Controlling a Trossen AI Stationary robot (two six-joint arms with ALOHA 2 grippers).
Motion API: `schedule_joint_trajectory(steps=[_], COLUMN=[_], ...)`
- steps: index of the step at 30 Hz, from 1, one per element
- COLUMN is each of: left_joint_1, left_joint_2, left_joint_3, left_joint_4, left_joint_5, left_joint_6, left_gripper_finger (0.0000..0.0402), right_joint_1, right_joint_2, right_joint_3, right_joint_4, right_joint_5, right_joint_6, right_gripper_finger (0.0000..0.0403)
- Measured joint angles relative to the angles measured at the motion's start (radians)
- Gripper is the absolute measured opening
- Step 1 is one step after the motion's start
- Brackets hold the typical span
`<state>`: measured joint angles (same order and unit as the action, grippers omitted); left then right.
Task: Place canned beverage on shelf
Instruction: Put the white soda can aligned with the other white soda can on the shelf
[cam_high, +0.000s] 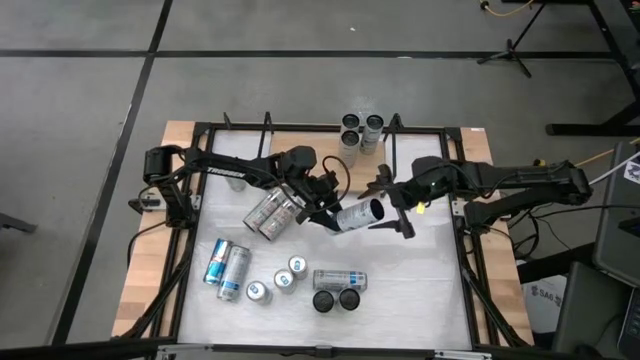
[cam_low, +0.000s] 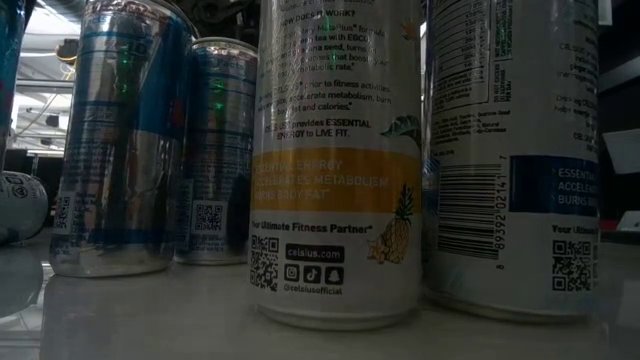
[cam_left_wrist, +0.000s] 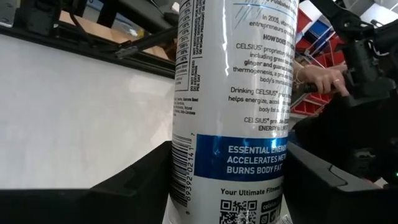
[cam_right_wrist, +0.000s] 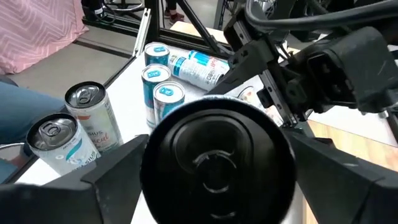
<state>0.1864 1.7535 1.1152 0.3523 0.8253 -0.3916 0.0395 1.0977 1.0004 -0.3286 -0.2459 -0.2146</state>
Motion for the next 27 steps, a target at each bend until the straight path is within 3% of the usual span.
schedule_joint_trajectory(steps=[13, 23, 27], left_joint_1=[0.0, 0.001, 0.0], left_joint_2=[0.0, 0.0, 0.0], left_joint_3=[0.0, 0.0, 0.0], left_joint_4=[-0.001, -0.009, -0.019], left_joint_5=[-0.02, -0.03, -0.053], left_joint_6=[0.0, 0.004, 0.008], left_gripper_finger=[0.0233, 0.0234, 0.0236], right_joint_1=[0.0, 0.0, 0.0], right_joint_2=[0.027, 0.041, 0.041], right_joint_3=[0.001, 0.001, 0.001], right_joint_4=[0.006, 0.019, 0.019], right_joint_5=[0.0, 0.002, 0.0], right_joint_6=[0.001, 0.0, -0.005], right_gripper_finger=[0.0356, 0.0246, 0.0236])
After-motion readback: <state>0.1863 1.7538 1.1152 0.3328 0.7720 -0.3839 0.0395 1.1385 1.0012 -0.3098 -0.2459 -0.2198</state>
